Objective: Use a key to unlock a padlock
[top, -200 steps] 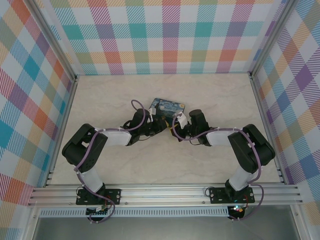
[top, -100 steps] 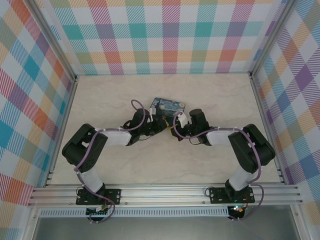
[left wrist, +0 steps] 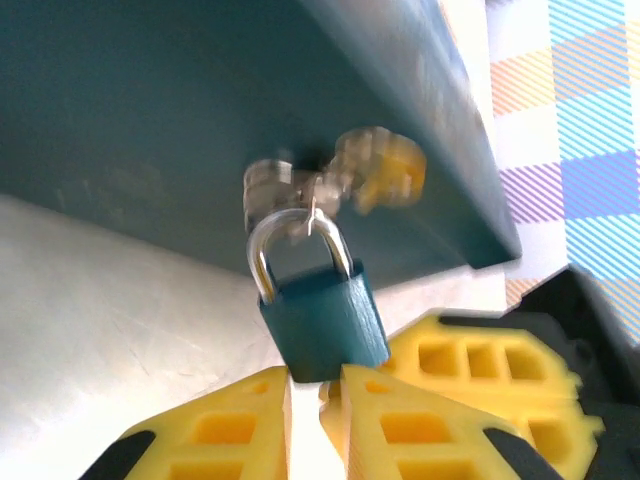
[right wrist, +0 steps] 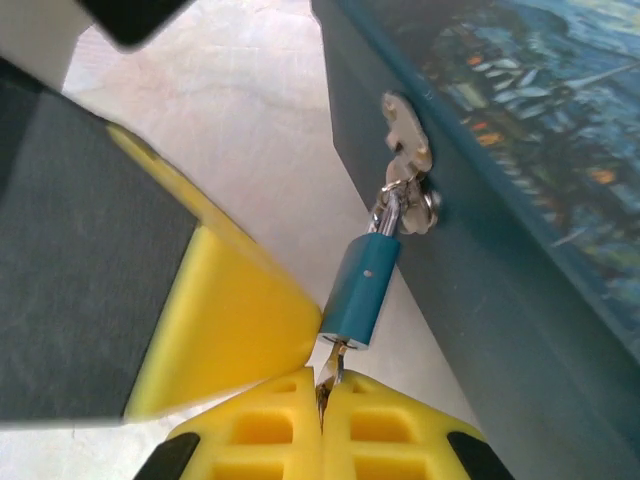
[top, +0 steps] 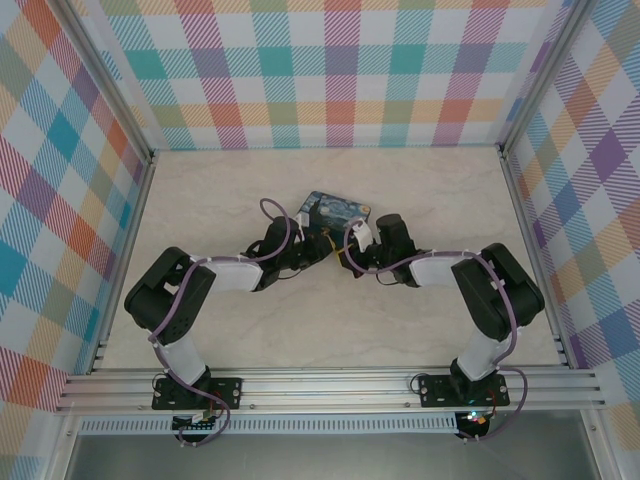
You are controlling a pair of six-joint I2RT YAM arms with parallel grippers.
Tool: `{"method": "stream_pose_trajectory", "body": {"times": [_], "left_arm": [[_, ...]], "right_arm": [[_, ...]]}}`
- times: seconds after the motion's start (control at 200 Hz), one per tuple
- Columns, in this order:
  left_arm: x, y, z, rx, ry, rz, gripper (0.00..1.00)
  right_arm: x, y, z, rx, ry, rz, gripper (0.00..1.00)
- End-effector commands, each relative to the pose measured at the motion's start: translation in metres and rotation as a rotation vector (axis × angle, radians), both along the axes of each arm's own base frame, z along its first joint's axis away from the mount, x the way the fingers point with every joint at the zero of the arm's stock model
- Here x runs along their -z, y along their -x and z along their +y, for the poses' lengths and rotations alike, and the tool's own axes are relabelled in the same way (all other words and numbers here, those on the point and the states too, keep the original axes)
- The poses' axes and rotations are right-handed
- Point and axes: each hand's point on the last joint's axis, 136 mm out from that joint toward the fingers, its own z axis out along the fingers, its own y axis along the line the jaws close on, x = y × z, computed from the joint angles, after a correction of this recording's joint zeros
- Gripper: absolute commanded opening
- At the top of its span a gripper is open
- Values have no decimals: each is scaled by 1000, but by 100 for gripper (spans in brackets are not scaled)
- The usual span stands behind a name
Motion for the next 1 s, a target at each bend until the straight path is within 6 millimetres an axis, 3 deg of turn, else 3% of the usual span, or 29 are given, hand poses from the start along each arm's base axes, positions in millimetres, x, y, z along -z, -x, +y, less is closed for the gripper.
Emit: {"method": "stream_pose_trajectory", "body": {"times": [0.0,0.18,0.37,0.495,0.72,0.855,0.995], "left_arm": [[15,50,-30,190,18,104,19],[7,48,-30,189,22,91,19],[2,47,-32,185,41,83,20],[-9,43,-27,162,43,53,34],[-22,42,-1,102,9,30,50],[-29,39,20,39,3,25,62],[-30,33,44,-47,23,46,65]], "right_arm": [[-88,-19,27,-79,-162,-301,0],[-60,-7,14,-55,-111,-255,0],[-50,-1,10,-48,-105,-216,0],[-31,1,5,-21,-72,-175,0],[-6,6,-2,4,-55,-95,0],[-5,8,0,9,-77,-47,0],[-8,9,0,33,-99,18,0]]}}
